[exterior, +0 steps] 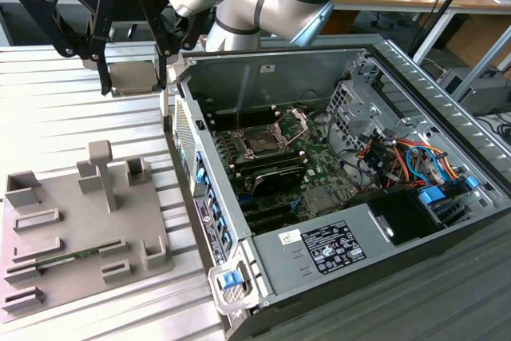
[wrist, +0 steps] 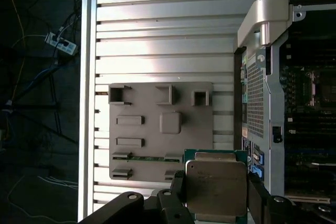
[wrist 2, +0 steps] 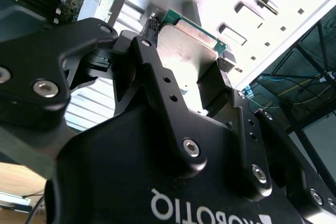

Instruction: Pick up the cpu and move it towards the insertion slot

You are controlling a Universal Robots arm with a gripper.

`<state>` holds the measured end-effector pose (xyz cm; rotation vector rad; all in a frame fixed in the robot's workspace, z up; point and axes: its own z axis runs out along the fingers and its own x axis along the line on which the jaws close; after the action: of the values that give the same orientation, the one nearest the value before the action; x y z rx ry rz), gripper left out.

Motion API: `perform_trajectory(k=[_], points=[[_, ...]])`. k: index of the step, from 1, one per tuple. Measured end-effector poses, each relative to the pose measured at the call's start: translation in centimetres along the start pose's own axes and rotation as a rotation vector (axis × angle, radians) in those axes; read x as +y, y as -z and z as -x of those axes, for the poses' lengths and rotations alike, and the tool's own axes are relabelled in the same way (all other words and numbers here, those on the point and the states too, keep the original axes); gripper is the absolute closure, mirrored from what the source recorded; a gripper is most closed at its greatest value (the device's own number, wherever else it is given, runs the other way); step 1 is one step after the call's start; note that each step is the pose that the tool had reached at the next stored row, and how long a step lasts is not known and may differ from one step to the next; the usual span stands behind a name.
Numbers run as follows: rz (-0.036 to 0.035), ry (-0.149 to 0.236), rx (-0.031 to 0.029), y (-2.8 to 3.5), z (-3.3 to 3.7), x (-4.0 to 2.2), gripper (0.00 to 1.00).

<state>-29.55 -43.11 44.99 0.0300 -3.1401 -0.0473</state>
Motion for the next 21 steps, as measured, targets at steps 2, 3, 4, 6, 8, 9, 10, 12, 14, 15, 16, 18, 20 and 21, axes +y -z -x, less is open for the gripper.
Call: perform_trajectory(k=[2, 3, 4, 6, 8, 9, 10, 12, 14, 15, 16, 18, 20, 21], points=[[0.0, 0.0, 0.0, -0.01, 0.1, 0.0, 0.45], [0.0001, 0.0, -0.0001, -0.01, 0.15, 0.0, 0.45], [0.0001, 0.0, -0.0001, -0.01, 0.22, -0.01, 0.45], [0.0001, 0.0, 0.0, -0.01, 0.31, -0.01, 0.45], [0.0001, 0.0, -0.0001, -0.01, 0.39, -0.01, 0.45], [0.0, 0.0, 0.0, -0.01, 0.44, -0.01, 0.45], [-0.0001, 0.0, 0.0, -0.01, 0.48, -0.01, 0.45], [0.0, 0.0, 0.0, -0.02, 0.58, -0.01, 0.45], [0.0001, 0.0, -0.0001, -0.02, 0.71, -0.02, 0.45], [0.0, 0.0, 0.0, -0.02, 0.78, -0.02, 0.45], [0.0001, 0.0, 0.0, -0.03, 0.82, -0.02, 0.45], [0.0, 0.0, 0.0, -0.03, 0.93, -0.02, 0.45], [0.0001, 0.0, -0.0001, -0.03, 1.05, -0.02, 0.45], [0.0, 0.0, 0.0, -0.03, 1.09, -0.02, 0.45]])
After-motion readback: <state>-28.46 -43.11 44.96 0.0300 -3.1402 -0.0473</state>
